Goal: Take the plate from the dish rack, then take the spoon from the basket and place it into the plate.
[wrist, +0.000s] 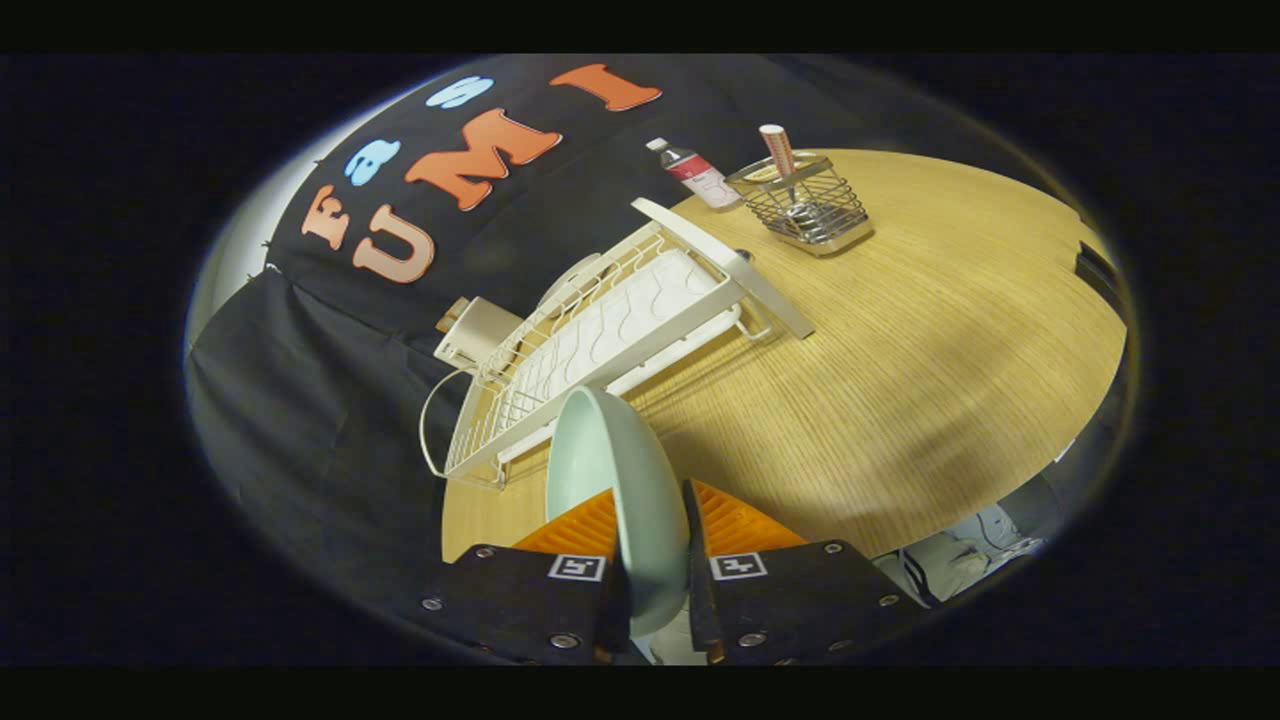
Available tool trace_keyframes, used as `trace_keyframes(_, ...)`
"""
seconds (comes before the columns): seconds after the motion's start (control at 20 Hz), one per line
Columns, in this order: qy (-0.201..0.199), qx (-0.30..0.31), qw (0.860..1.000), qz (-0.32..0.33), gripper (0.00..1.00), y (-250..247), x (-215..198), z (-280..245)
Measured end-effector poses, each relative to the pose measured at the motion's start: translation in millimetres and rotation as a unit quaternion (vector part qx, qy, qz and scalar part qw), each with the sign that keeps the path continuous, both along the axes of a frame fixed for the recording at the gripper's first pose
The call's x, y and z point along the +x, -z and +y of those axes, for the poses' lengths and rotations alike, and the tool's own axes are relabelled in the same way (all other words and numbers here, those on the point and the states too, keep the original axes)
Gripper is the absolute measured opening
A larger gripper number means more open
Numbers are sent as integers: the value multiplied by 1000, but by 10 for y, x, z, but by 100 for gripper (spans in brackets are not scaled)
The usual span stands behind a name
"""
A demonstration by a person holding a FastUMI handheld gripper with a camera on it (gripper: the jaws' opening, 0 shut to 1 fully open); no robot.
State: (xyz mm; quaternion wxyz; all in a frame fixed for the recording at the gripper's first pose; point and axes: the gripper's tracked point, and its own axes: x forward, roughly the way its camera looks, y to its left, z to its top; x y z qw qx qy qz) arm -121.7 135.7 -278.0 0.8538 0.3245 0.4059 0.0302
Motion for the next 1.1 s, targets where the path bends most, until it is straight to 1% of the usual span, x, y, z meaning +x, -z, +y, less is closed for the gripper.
trace_keyframes(0.1, 2, -6, 1000, 3, 26, 37, 26, -35)
trace_keyframes(0.2, 8, -36, 999, 7, 28, 100, 57, -178)
trace_keyframes(0.3, 12, -52, 999, 5, 32, 118, 91, -286)
trace_keyframes(0.4, 11, -61, 998, -1, 38, 59, 78, -392)
trace_keyframes(0.45, 11, -75, 997, -8, 49, 18, 104, -475)
trace_keyframes(0.5, 11, -96, 995, -19, 56, -41, 127, -590)
trace_keyframes(0.55, 15, -123, 992, -32, 69, -107, 170, -747)
trace_keyframes(0.6, 24, -150, 987, -46, 75, -170, 218, -908)
trace_keyframes(0.65, 32, -172, 983, -62, 85, -264, 283, -1058)
trace_keyframes(0.75, 43, -212, 972, -92, 99, -462, 378, -1303)
trace_keyframes(0.9, 53, -261, 953, -146, 99, -765, 542, -1578)
trace_keyframes(1.1, 68, -332, 914, -223, 99, -1061, 824, -1868)
